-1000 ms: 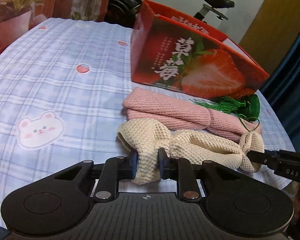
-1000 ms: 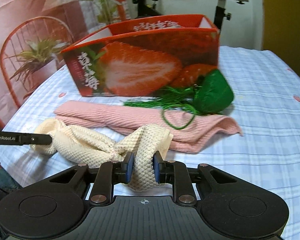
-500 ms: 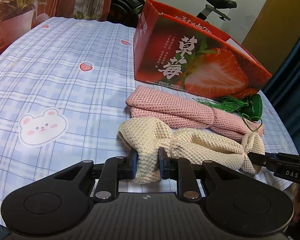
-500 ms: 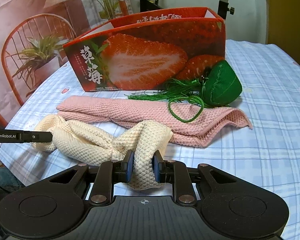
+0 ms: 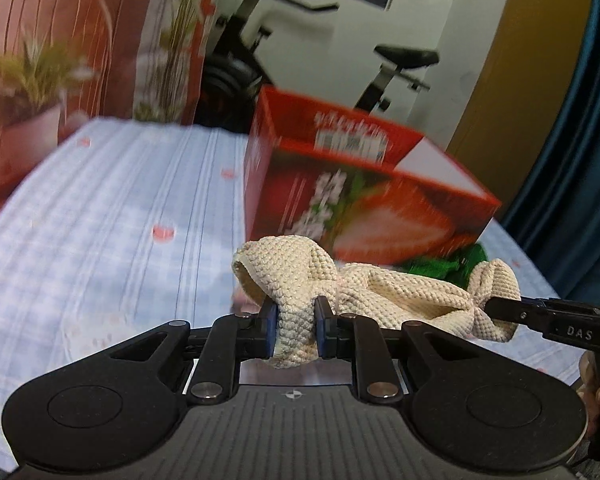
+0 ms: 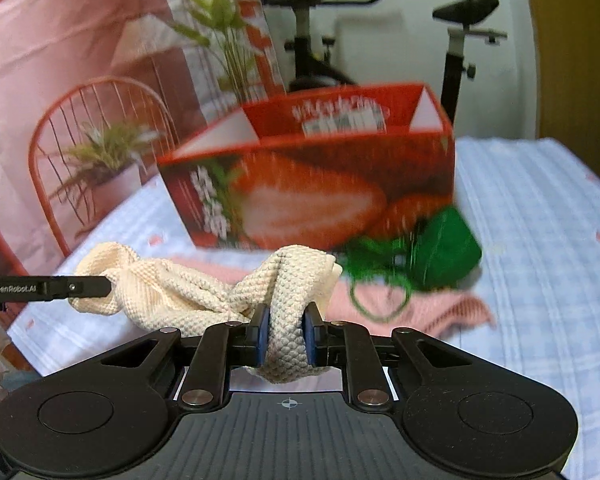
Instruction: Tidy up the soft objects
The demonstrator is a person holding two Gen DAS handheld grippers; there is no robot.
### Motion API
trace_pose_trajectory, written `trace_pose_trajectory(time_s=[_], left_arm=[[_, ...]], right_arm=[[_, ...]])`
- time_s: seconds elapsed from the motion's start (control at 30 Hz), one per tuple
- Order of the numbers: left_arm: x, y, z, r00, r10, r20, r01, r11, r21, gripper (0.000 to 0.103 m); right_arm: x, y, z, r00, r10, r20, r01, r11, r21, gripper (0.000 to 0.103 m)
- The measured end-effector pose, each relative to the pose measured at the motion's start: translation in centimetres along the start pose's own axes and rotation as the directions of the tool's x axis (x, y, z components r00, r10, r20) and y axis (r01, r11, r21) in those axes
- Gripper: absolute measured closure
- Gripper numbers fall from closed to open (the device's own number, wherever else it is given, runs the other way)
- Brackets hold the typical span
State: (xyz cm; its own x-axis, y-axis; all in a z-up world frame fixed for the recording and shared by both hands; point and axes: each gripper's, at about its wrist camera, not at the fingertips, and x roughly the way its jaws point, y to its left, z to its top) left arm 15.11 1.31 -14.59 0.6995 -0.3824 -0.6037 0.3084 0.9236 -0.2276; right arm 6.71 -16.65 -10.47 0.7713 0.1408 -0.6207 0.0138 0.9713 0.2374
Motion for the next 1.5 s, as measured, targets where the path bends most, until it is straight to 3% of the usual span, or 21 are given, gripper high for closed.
trace_pose_trajectory(time_s=[0.33,0.73,0.93,1.17,1.33,1.5], left_arm=[[-0.8,-1.7,4.5,0.997,-0.017,0.074,0.014,0.999,0.038,0.083],[3.2,-3.0,11.3,0.994,-0.046,0.097,0.038,0.995,0.092,0.083],[6.1,-3.2,12.7,0.998,-0.032,0.059,0.025,0.994,0.111,0.083],[10.0,-4.2,13.5,0.999,-0.022,-0.038,0.028,0.985,0.172,0.083],[12.8,-4.2,13.8,0.990,-0.034,-0.137,0.057,0.984,0.168,0.083],[14.6,-4.8,13.7,0.984,-0.006,-0.177,0.044,0.977,0.210,0.083]], right_arm=[[-1.2,-0.4,5.2,0.994,0.010,0.113,-0.009,1.000,-0.013,0.087],[1.0,-3.0,12.9,0.986,-0.053,0.156,0.063,0.996,-0.060,0.087],[3.5,-3.6,15.6,0.985,-0.098,0.141,0.119,0.981,-0.150,0.087],[7.4,-4.4,16.1,0.989,-0.137,0.060,0.146,0.972,-0.185,0.087],[10.0,-4.8,16.1,0.988,-0.157,-0.005,0.154,0.972,-0.177,0.087],[12.4,-4.6,16.2,0.982,-0.183,-0.053,0.168,0.963,-0.212,0.088]])
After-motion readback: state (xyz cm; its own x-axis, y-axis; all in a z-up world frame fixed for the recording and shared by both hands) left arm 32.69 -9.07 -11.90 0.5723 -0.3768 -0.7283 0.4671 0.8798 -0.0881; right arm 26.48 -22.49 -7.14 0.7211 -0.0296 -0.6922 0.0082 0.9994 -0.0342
